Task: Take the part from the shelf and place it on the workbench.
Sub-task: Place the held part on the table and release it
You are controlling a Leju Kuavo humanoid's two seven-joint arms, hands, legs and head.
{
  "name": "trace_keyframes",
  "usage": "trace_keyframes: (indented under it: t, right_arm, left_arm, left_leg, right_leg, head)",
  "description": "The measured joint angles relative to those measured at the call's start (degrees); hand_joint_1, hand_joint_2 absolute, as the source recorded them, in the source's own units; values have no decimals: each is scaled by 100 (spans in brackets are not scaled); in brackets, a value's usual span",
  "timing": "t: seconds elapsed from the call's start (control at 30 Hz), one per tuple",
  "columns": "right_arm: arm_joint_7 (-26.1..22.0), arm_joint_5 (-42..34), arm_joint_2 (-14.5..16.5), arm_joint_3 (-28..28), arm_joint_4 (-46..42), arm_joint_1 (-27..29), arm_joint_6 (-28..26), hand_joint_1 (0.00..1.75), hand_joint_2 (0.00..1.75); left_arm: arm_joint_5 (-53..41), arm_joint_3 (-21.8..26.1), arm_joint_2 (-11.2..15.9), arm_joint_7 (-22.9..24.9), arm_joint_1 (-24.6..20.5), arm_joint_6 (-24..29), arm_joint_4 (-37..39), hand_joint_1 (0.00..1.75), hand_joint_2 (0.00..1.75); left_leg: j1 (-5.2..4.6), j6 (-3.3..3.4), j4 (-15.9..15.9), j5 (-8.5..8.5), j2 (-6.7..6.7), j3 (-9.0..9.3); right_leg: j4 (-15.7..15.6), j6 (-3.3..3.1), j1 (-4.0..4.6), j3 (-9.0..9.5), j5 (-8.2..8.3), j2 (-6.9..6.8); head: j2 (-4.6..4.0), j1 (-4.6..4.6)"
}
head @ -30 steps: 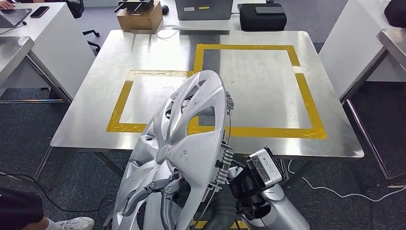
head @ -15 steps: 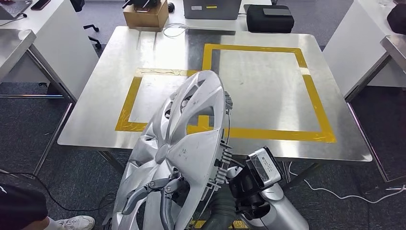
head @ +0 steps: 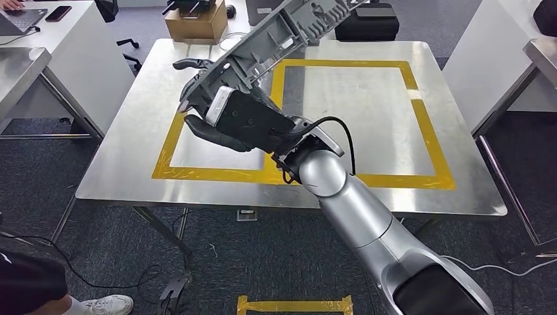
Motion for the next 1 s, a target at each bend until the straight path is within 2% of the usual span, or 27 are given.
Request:
trace_keyframes:
  t: [0.03,0.07,0.1,0.13,0.2,0.23,0.27,0.3,0.4,0.43,0.47,0.53,0.57,0.6,0.63,0.7,0.77,0.83,0.9,0.97,1.0]
  right_arm:
    - [5,-22,23,3,59,-4,15,175,175]
    - [14,-33,33,6,119,2,18,175,175]
    - [28,-40,39,8,169,11,18,175,175]
    - [49,-43,46,6,207,15,18,175,175]
    - [96,-39,75,2,246,-6,16,175,175]
    - [118,-44,90,-1,264,-26,14,175,175]
    - [135,-55,103,-4,287,-43,11,175,175]
    - [151,-65,110,-6,320,-51,8,175,175]
    - [175,-100,120,-31,411,-55,-3,175,175]
    - [173,-112,119,-51,429,-69,-6,175,175]
    - [172,-121,115,-73,446,-81,-8,175,175]
    - [169,-124,97,-109,488,-81,-10,175,175]
    - [170,-123,85,-121,513,-66,-10,175,175]
    - [172,-124,74,-128,538,-50,-10,175,175]
    - [173,-125,68,-132,559,-38,-10,175,175]
    - [175,-127,68,-134,584,-33,-10,175,175]
    - [172,-125,74,-138,592,-47,-10,175,175]
    - [169,-123,75,-144,601,-58,-10,175,175]
    - [169,-122,81,-148,606,-62,-10,175,175]
    - [169,-122,103,-152,606,-65,-12,175,175]
    - [171,-119,112,-155,608,-65,-12,175,175]
  left_arm:
    - [-1,1,1,0,1,-1,0,0,175]
    - [-2,1,-1,0,3,-1,0,0,175]
    - [-3,1,-2,0,6,-2,1,0,175]
    - [-4,1,-3,-1,8,-2,1,0,175]
    - [-7,3,2,-2,7,-2,1,0,175]
    - [-10,5,5,-4,4,-2,0,0,175]
    - [-19,8,7,-7,1,-3,0,0,175]
    - [-32,10,7,-11,0,-3,0,0,175]
    - [-87,15,2,-22,5,-4,-1,0,175]
    - [-105,16,0,-23,3,-5,-1,0,175]
    - [-122,17,-2,-23,-1,-6,-1,0,175]
    - [-140,20,-1,-23,-6,-12,-1,0,175]
    - [-143,20,-2,-24,-5,-15,0,0,175]
    - [-147,20,-4,-24,-4,-17,0,0,175]
    - [-150,20,-6,-24,-3,-17,-1,0,175]
    - [-154,20,-12,-24,-3,-17,-2,0,175]
    - [-158,20,-20,-24,-4,-17,-2,0,175]
    - [-161,20,-24,-24,0,-17,-2,0,175]
    - [-166,20,-19,-24,3,-17,-2,0,175]
    - [-185,20,-16,-23,3,-19,-2,0,175]
    - [-203,20,-17,-22,3,-21,-2,0,175]
  left_leg:
    - [17,-31,342,-110,5,-186]
    - [33,-54,569,-145,10,-331]
    - [47,-68,613,-86,15,-390]
    - [58,-72,444,65,21,-341]
    - [69,-48,-272,431,30,-8]
    - [56,-20,-589,536,32,155]
    - [39,14,-784,574,34,260]
    - [18,48,-847,548,34,297]
    - [13,168,-924,577,34,320]
    - [19,212,-958,596,35,334]
    - [24,248,-987,611,38,348]
    - [2,283,-991,612,39,348]
    - [-7,289,-991,611,37,348]
    - [-13,292,-988,610,34,347]
    - [-17,292,-983,609,30,348]
    - [-19,275,-955,598,20,344]
    - [-41,229,-900,572,12,319]
    - [-45,171,-876,564,11,300]
    - [-16,116,-860,542,15,271]
    - [9,48,-556,338,21,122]
    - [22,10,-222,162,24,-28]
  right_leg:
    - [1,-6,2,3,-5,5]
    - [3,-11,3,4,-10,7]
    - [4,-14,3,4,-15,12]
    - [5,-11,1,8,-21,21]
    - [1,10,4,24,-37,47]
    - [2,31,17,22,-43,57]
    - [0,57,30,12,-44,63]
    - [-6,86,40,-1,-42,64]
    - [28,171,44,-50,-78,47]
    - [175,171,44,-127,-157,37]
    - [452,152,44,-268,-284,29]
    - [1256,102,40,-666,-581,24]
    - [1575,103,39,-832,-669,24]
    - [1697,127,39,-907,-674,23]
    - [1584,164,39,-868,-594,22]
    - [803,229,41,-495,-275,14]
    - [155,207,59,-165,-47,3]
    - [29,138,90,-102,1,3]
    - [4,74,63,-90,28,7]
    - [-22,24,14,-74,49,9]
    - [-21,12,12,-73,50,9]
  head:
    - [0,1]
    - [0,1]
    - [0,1]
    - [0,2]
    - [0,2]
    - [0,3]
    - [0,2]
    - [0,2]
    - [0,7]
    - [0,9]
    - [0,12]
    - [0,13]
    - [0,13]
    - [0,13]
    - [0,14]
    - [0,14]
    - [0,8]
    - [0,5]
    - [0,6]
    - [0,-1]
    - [0,-4]
